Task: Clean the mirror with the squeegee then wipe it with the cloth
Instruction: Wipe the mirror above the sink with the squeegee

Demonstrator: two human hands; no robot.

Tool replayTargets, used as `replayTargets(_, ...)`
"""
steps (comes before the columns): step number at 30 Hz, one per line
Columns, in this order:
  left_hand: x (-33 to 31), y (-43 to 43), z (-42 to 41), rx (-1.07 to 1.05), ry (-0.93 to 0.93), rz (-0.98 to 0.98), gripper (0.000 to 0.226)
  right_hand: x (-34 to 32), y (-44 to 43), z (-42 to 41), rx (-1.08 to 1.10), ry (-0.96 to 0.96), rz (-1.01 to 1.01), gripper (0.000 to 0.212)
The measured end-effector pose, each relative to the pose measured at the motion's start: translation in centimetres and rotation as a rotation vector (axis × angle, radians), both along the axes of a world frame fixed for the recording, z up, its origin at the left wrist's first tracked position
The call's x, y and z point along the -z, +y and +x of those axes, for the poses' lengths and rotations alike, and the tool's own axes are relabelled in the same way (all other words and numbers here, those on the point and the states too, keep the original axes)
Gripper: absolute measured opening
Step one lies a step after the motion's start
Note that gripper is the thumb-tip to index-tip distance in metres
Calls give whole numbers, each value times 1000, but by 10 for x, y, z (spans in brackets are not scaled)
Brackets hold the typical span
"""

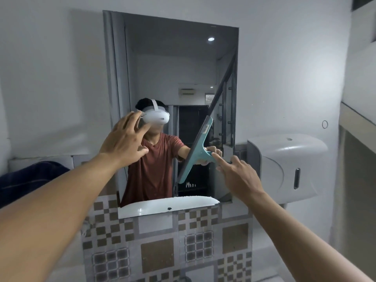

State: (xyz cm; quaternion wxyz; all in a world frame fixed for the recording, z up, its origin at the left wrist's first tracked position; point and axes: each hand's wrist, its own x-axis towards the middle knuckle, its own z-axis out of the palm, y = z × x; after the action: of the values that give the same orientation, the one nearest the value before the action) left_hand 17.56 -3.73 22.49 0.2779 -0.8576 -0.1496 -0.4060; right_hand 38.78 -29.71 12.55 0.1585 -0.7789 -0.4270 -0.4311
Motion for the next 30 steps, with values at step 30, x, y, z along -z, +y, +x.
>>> replayTargets(30,-2,-3,-10,10,-14,-20,81,82,21,-39,-71,583,334,29)
